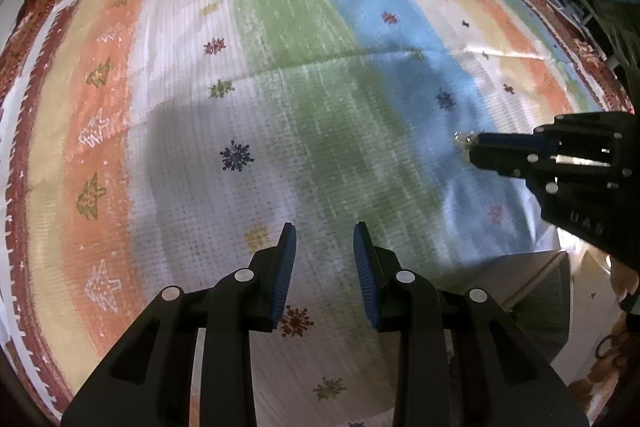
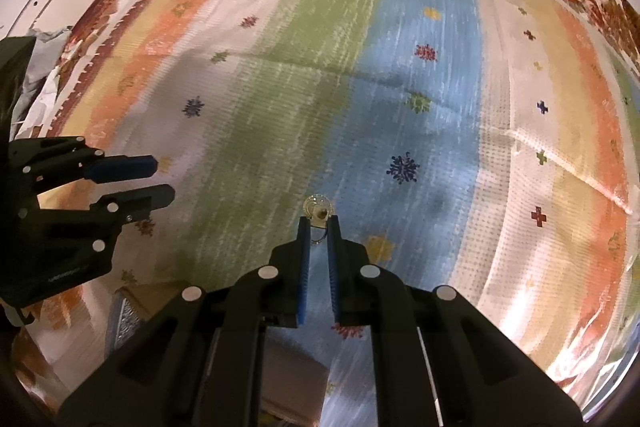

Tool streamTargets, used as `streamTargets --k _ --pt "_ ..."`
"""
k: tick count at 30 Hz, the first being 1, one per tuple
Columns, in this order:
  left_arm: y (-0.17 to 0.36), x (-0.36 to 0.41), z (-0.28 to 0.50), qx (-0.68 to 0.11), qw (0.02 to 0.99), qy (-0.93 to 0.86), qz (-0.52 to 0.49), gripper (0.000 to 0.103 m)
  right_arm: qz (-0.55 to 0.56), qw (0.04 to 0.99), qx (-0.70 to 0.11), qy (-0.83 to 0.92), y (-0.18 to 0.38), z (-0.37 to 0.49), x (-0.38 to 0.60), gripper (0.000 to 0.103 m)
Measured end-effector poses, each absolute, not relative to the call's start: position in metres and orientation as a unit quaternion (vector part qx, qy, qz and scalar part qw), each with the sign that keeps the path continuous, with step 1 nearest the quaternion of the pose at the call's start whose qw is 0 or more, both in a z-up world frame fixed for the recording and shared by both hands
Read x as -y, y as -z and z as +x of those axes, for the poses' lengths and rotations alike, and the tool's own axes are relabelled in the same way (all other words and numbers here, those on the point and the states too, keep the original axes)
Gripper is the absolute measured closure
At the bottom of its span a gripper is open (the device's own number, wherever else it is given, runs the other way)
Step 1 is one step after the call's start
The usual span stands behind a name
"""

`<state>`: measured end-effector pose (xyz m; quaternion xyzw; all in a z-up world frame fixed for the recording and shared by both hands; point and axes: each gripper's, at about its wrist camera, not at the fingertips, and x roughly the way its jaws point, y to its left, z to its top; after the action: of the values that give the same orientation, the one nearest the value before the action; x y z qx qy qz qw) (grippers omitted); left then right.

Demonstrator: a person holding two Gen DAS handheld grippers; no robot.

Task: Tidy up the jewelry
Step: 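Grasp the silver ring with the right gripper and lift it, then carry the ring into the grey tray and open the right gripper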

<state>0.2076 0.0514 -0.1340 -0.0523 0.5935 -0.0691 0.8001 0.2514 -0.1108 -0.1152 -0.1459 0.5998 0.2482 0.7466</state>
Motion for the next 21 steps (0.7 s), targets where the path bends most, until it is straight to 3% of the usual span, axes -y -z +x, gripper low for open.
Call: streamTargets --k 21 --pt "0.083 -0.024 0.178 -0.542 0.832 0.101 -0.062 0.074 -0.111 0.769 -0.563 -0.282 0.07 0.208 0.116 0.093"
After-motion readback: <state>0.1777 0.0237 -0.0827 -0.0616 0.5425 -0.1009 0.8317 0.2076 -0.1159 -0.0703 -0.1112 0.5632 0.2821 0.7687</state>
